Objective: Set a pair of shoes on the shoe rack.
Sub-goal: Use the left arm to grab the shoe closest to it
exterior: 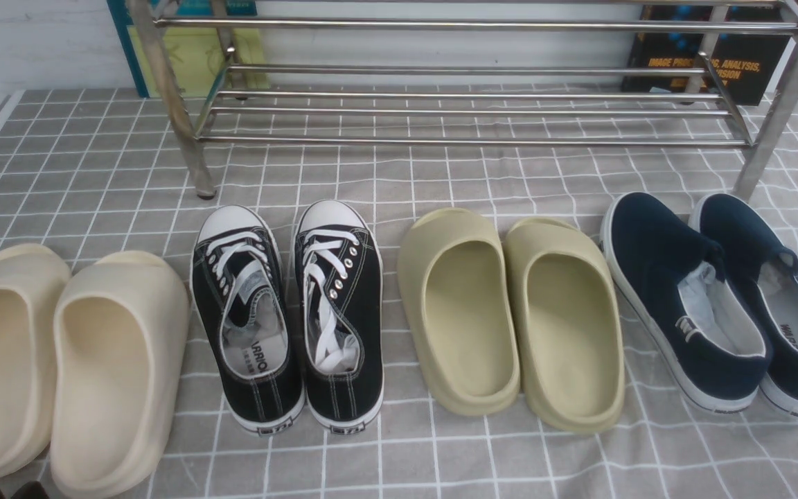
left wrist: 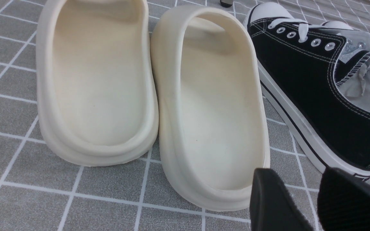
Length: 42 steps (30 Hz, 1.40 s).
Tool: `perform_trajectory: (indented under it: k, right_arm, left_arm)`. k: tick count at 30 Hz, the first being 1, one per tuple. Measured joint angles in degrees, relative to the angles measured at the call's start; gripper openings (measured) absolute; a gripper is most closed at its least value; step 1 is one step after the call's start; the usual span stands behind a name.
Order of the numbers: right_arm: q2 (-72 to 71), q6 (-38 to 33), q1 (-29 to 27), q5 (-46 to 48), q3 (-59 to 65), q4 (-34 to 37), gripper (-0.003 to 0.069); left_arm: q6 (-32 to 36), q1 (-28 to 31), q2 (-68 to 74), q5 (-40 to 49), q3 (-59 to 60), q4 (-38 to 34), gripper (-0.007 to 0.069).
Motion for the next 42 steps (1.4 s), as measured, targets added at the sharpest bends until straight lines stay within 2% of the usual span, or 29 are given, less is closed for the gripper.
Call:
perform_trajectory:
  k: [11,14,18,19,20,23,25,26,27,28,29,37,40,42]
  right_arm:
    - [0.0,0.0,0.0,0.0,0.0,0.0,0.0239]
    - [0.0,0.0,0.0,0.0,0.0,0.0,0.0239]
    - [0.0,0.0,0.0,0.0,0.0,0.0,0.0239]
    - [0.0,0.0,0.0,0.0,0.0,0.0,0.0239]
    - [0.0,0.0,0.0,0.0,0.0,0.0,0.0239]
    - [0.0,0.0,0.0,0.0,0.0,0.0,0.0239]
    - [0.0,0.0,0.0,0.0,0.0,0.0,0.0239]
    - [0.0,0.0,0.0,0.0,0.0,0.0,0.0239]
    - [0.0,0.0,0.0,0.0,0.0,0.0,0.0239]
    - [0.0,0.0,0.0,0.0,0.0,0.0,0.0239]
    - [0.0,0.0,0.0,0.0,0.0,0.0,0.0239]
    - [0.0,0.0,0.0,0.0,0.0,0.0,0.0239]
    - [0.0,0.0,0.0,0.0,0.0,0.0,0.0239]
    - [0.0,0.0,0.0,0.0,0.0,0.0,0.0239]
  left_arm:
    - [0.0,0.0,0.0,-0.2,0.0,-1.5,0.0239]
    - [0.0,0.0,0.0,-0.9,0.0,-4.1,0.0239]
    - [0.0,0.0,0.0,-0.9,0.0,-10.3,0.0239]
    - [-0.7,0.0,0.0,-0.9,0.0,-15.0,0.0239]
    - [-0.7,0.0,0.0,-0.9,0.0,-16.3,0.0239]
    - [-6.7,0.0,0.0,-1.3,0.0,-30.8,0.0239]
    - [-8.4,0.0,0.0,-1.6,0.0,-35.9,0.0239]
    - [-10.7,0.0,0.0,-1.9,0.0,-42.5,0.0239]
    - [-11.1,0.0,0.0,-1.9,0.0,-43.3,0.0239]
    - [-12.1,0.0,0.0,-2.2,0.0,-48.5,0.0239]
    - [-12.3,0.0,0.0,-2.6,0.0,-50.6,0.0239]
    - [-12.8,0.0,0.0,-6.3,0.0,-57.0,0.0239]
    - [-9.0,0.0,0.0,-4.5,-2.0,-58.0,0.0237]
    - [-4.1,0.0,0.0,-1.0,-6.1,-56.0,0.0225]
